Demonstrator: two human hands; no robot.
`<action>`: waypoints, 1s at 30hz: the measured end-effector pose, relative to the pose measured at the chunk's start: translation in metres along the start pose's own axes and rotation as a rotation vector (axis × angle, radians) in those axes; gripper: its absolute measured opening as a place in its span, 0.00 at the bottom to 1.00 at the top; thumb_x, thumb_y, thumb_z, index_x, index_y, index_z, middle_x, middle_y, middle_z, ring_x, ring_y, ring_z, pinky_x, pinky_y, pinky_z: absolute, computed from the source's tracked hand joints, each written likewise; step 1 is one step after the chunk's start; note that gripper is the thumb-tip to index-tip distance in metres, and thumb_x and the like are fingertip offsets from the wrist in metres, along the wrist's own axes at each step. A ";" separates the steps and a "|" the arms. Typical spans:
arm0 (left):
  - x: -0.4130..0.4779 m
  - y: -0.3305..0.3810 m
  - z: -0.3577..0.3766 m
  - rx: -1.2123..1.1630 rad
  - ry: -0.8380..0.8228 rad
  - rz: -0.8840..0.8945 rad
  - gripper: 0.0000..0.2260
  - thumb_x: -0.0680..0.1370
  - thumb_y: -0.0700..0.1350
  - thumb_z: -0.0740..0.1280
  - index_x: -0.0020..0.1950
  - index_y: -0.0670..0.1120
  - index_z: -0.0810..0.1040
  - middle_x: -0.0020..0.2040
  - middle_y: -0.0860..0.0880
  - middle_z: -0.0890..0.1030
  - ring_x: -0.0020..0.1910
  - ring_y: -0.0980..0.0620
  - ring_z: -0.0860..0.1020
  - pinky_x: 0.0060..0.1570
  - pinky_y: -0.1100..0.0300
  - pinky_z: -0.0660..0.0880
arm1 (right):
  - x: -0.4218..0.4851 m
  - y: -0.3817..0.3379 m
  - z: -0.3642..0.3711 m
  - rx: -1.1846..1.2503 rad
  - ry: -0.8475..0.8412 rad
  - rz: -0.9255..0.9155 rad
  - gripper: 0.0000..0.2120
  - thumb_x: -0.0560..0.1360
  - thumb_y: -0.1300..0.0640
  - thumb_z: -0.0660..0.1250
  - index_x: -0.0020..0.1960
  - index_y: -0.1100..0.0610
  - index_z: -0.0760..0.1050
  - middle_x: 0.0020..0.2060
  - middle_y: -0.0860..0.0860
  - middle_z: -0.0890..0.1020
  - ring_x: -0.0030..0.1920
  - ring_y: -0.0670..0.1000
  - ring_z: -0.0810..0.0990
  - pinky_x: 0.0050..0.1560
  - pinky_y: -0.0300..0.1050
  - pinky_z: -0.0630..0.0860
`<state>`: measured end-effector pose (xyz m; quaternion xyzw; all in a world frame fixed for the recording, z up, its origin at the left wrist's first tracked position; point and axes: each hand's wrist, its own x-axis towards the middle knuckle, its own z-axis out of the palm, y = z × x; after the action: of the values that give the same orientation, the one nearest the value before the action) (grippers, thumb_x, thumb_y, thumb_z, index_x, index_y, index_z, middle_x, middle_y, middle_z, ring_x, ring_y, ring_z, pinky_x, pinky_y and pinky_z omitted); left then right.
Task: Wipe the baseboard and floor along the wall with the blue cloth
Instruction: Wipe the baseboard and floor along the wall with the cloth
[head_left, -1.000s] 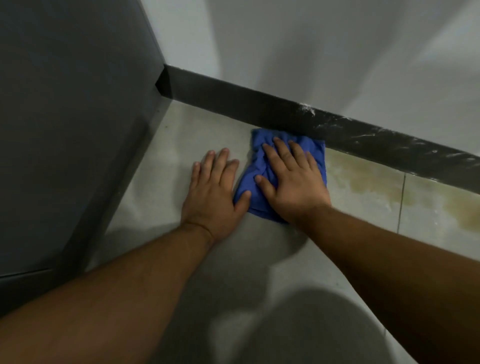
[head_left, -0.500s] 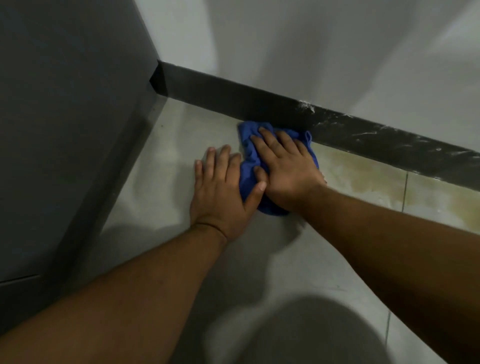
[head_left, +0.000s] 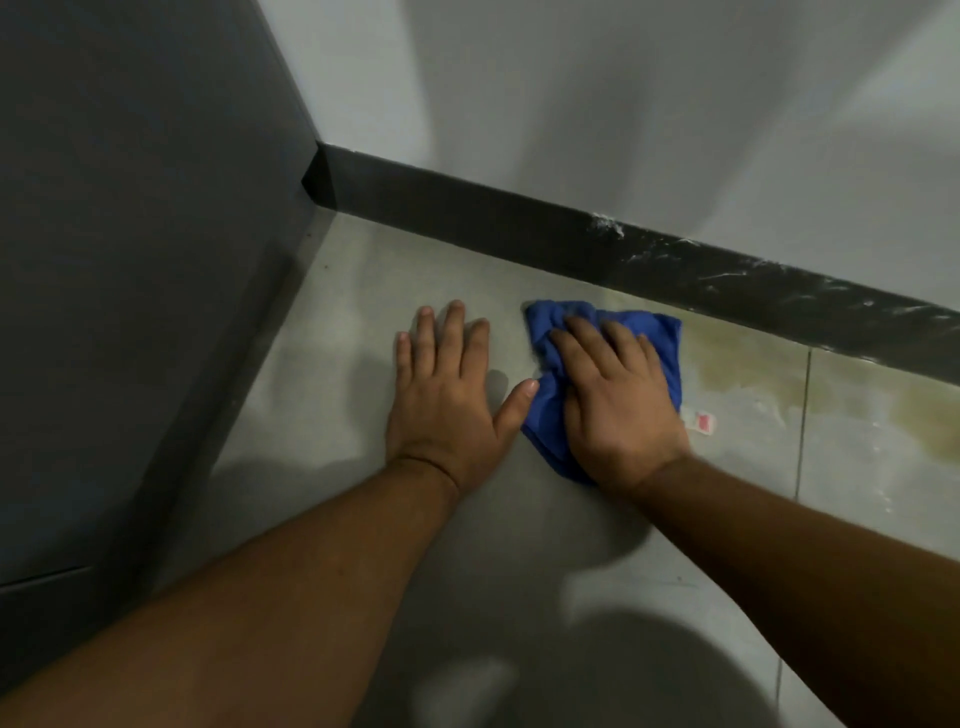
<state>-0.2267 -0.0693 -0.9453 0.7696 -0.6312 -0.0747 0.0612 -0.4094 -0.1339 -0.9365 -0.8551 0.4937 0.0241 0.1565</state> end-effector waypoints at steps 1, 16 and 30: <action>0.001 0.000 0.000 0.004 -0.013 -0.005 0.40 0.79 0.71 0.39 0.82 0.46 0.59 0.84 0.42 0.55 0.83 0.39 0.50 0.80 0.37 0.52 | 0.009 -0.003 -0.002 -0.019 -0.021 -0.052 0.29 0.82 0.44 0.49 0.82 0.48 0.56 0.82 0.49 0.58 0.81 0.58 0.54 0.81 0.61 0.47; -0.001 -0.006 0.013 0.045 0.036 0.072 0.35 0.80 0.66 0.51 0.82 0.47 0.59 0.84 0.40 0.55 0.83 0.36 0.50 0.79 0.36 0.50 | -0.010 0.026 0.000 -0.059 0.038 0.192 0.30 0.83 0.37 0.41 0.83 0.45 0.45 0.83 0.48 0.49 0.83 0.53 0.45 0.81 0.60 0.45; -0.001 -0.002 0.012 0.059 0.030 0.085 0.35 0.78 0.63 0.56 0.82 0.46 0.59 0.84 0.40 0.56 0.82 0.36 0.52 0.80 0.37 0.50 | 0.003 0.049 -0.008 -0.084 0.023 0.090 0.36 0.79 0.28 0.43 0.83 0.43 0.48 0.83 0.46 0.52 0.83 0.52 0.48 0.81 0.61 0.46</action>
<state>-0.2270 -0.0679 -0.9571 0.7446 -0.6642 -0.0416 0.0511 -0.4507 -0.1612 -0.9413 -0.8382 0.5319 0.0419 0.1133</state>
